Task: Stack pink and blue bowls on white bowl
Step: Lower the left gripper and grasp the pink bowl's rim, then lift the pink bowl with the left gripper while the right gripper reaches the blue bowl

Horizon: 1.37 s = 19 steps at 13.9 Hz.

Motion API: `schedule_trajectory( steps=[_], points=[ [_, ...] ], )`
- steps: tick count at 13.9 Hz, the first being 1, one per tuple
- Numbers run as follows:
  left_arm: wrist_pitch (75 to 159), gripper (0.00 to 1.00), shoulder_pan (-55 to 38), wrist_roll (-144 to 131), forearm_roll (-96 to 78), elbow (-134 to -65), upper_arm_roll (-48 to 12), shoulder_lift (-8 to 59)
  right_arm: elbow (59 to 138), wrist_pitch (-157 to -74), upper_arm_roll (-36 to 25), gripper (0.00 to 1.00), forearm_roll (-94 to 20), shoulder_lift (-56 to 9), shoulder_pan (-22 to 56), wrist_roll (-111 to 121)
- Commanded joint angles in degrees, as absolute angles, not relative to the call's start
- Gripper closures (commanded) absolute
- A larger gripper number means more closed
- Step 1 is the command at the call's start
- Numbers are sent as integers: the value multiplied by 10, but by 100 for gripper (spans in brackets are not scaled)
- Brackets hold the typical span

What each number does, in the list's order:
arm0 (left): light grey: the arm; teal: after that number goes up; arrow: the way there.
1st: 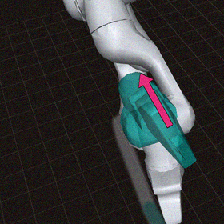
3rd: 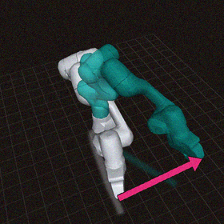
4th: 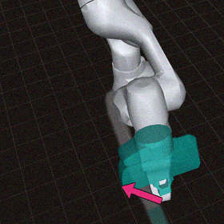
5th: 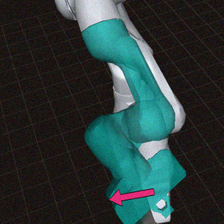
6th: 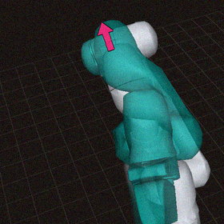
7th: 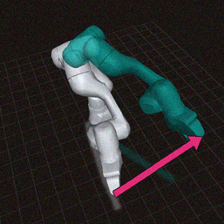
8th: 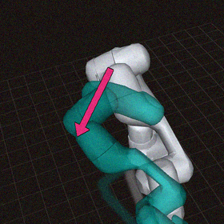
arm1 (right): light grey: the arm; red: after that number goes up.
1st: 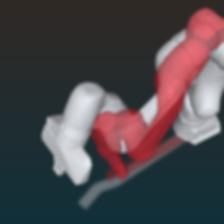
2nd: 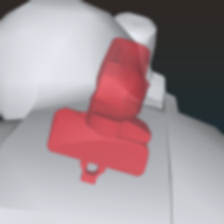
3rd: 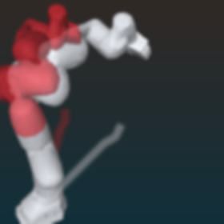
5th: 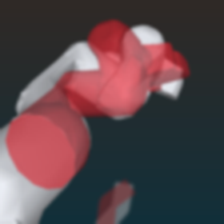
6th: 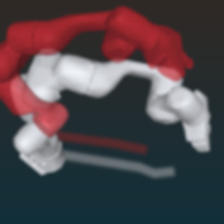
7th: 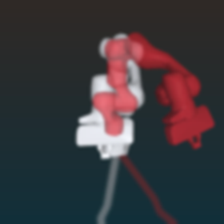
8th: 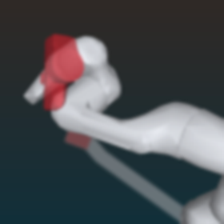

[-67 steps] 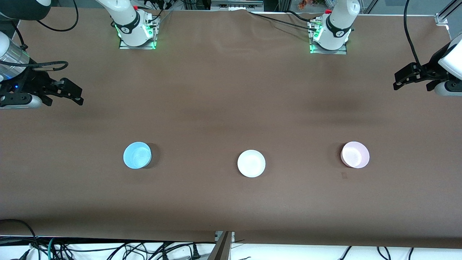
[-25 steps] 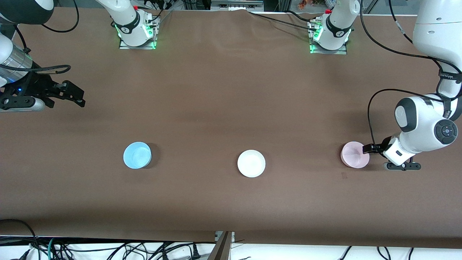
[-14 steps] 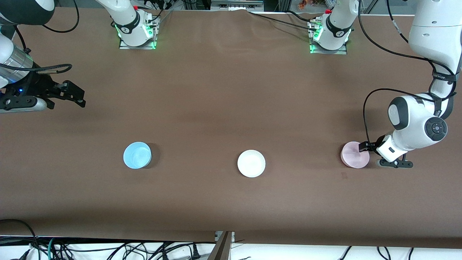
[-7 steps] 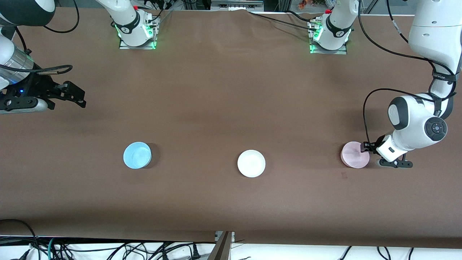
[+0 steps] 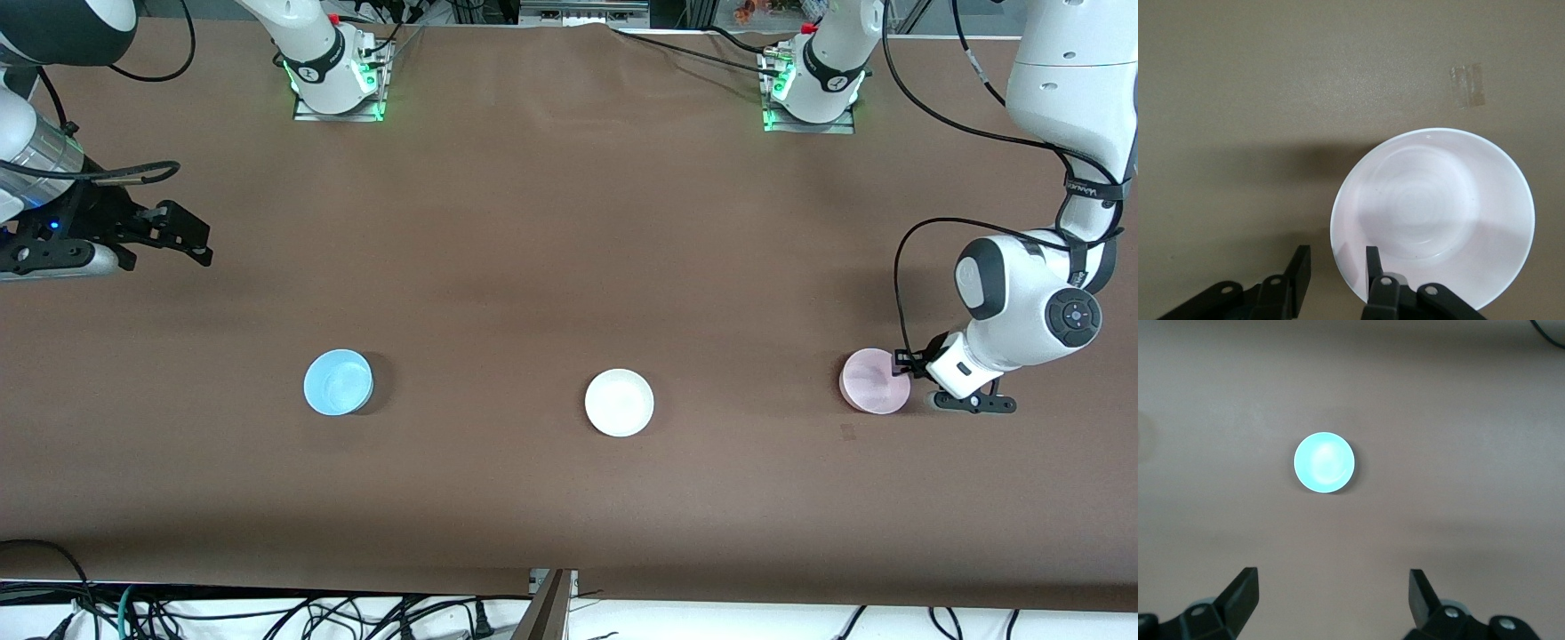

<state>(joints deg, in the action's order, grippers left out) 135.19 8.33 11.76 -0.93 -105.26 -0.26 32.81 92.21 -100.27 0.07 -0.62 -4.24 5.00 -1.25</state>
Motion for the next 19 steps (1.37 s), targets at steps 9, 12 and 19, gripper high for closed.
schedule_trajectory(
  steps=[9,12,19],
  points=[
    [1361,87,81,133,-16,-1065,-6,316,920,-1004,0,1,-15,-48,50,-2],
    [1361,95,81,133,-16,-1064,-6,317,920,-1004,0,1,-11,-67,49,1],
    [1363,100,81,131,-17,-1059,-6,316,921,-1005,0,1,-8,-99,58,-8]
  ],
)
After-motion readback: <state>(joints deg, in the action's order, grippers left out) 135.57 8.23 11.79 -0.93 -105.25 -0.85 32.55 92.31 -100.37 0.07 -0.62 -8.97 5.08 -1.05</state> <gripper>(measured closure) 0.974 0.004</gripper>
